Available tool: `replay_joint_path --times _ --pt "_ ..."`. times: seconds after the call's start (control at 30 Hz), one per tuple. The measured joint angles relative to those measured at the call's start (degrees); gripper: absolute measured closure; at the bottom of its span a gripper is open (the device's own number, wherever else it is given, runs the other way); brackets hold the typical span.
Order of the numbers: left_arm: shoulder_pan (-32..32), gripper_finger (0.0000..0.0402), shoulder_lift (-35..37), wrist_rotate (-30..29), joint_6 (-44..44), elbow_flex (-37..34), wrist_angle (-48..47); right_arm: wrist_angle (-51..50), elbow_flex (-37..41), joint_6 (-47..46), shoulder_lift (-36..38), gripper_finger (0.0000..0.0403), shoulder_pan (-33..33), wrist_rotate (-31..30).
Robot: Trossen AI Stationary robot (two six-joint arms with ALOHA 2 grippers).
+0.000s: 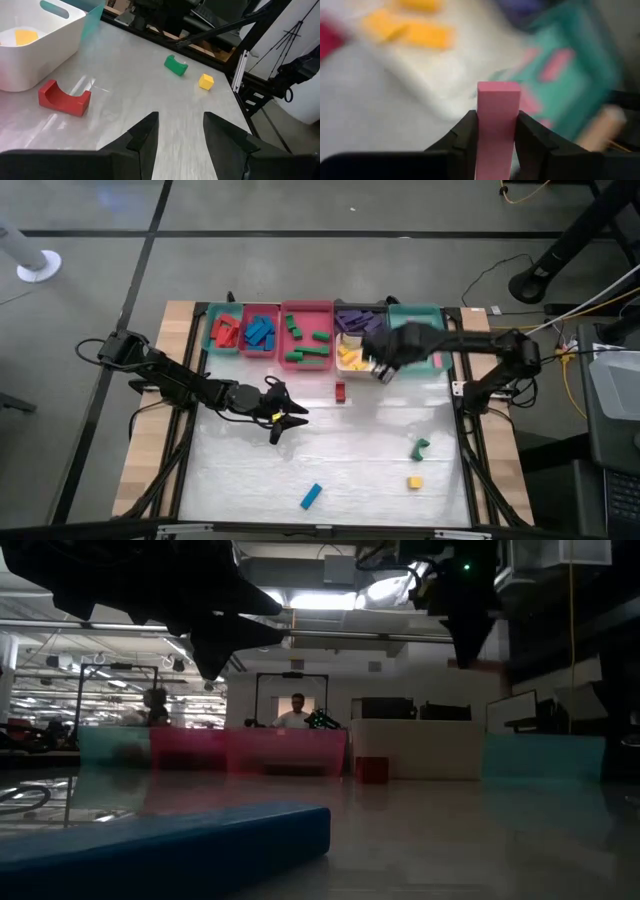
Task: Sort blocks
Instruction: Put the pink block into the right green bin, then put the red block into the left green bin
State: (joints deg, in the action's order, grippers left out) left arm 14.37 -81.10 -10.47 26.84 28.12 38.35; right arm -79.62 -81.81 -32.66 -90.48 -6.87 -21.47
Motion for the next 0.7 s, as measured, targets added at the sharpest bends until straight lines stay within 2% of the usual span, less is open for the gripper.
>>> replay_joint_path --times 0.1,0.17,0.33,0.47,0.6,0.7 --pt "0.0 0.0259 0.0 0.0 -0.01 0.01 0.0 -2.66 -3.03 3.63 0.07 0.0297 -5.39 -7.98" --pt "0.0 0.0259 0.0 -0.01 0.03 0.01 0.0 -2.29 -3.49 6.7 0.07 0.0285 -8.93 -10.83" --pt "0.0 0.0259 0.0 -0.01 0.18 0.0 -0.15 -1.24 -3.47 13.33 -0.48 0.0251 -17.08 -11.16" --pt "0.0 0.0259 0.0 -0.01 0.2 0.0 -0.17 -1.25 -3.47 13.65 -0.5 0.0234 -22.7 -11.0" --pt "0.0 0.0259 0.0 -0.01 0.2 0.0 -0.2 -1.67 -3.47 12.04 -0.5 0.0221 -27.2 -6.23" --pt "0.0 0.0259 0.0 -0.01 0.2 0.0 -0.2 -1.09 -3.47 8.02 -0.5 0.0218 -28.27 4.41"
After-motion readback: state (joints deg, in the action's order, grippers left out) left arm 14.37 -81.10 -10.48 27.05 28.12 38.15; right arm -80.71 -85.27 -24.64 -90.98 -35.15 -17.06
